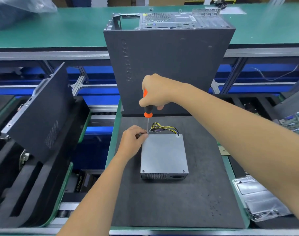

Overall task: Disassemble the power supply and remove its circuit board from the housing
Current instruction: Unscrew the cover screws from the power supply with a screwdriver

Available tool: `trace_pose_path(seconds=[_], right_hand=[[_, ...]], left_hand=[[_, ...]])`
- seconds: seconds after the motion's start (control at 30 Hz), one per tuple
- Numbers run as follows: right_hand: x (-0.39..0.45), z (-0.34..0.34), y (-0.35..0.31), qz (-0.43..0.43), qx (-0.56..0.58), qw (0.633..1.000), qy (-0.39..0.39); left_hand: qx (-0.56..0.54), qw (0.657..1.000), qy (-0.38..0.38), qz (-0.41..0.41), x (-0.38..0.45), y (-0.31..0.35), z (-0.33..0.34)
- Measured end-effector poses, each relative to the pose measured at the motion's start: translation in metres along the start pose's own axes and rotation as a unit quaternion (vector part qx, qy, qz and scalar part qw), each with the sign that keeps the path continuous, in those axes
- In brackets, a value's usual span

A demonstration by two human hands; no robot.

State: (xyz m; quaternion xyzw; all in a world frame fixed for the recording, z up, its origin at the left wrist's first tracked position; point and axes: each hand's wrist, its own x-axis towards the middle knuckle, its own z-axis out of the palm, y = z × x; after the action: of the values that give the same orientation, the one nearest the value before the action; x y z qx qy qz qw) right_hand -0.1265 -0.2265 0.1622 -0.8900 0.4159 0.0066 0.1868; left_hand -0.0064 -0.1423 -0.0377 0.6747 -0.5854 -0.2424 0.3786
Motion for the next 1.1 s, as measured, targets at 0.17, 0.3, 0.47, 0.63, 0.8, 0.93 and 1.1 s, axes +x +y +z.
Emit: trace_pose_path(seconds=[0.17, 0.3, 0.47, 0.63, 0.8, 0.93, 1.1], right_hand=[[0.0, 0.0, 0.002, 0.01, 0.014, 1.0, 0.017], [-0.001, 0.002, 0.002, 0.012, 0.015, 1.0, 0.025], [0.0, 0.005, -0.002, 0.007, 0.017, 0.999, 0.027], [0.0, 0.008, -0.003, 0.022, -0.006, 0.999, 0.05], [0.004, 0.007, -0.01, 0.006, -0.019, 1.0, 0.011], [0.005, -0.003, -0.013, -0.026, -0.047, 0.996, -0.066], [0.009, -0.01, -0.013, -0.057, -0.075, 0.991, -0.096]], left_hand=[[0.01, 1.0, 0.019, 0.017, -0.003, -0.001, 0.001], [0.039, 0.999, 0.024, 0.028, -0.002, -0.001, 0.003], [0.053, 0.998, 0.023, 0.026, -0.002, -0.002, 0.003], [0.062, 0.997, 0.017, 0.036, -0.001, -0.003, 0.001], [0.067, 0.997, 0.019, 0.041, -0.001, -0.003, 0.003], [0.048, 0.998, 0.016, 0.032, 0.001, -0.003, 0.003], [0.011, 1.0, 0.009, -0.002, 0.002, -0.003, 0.002]])
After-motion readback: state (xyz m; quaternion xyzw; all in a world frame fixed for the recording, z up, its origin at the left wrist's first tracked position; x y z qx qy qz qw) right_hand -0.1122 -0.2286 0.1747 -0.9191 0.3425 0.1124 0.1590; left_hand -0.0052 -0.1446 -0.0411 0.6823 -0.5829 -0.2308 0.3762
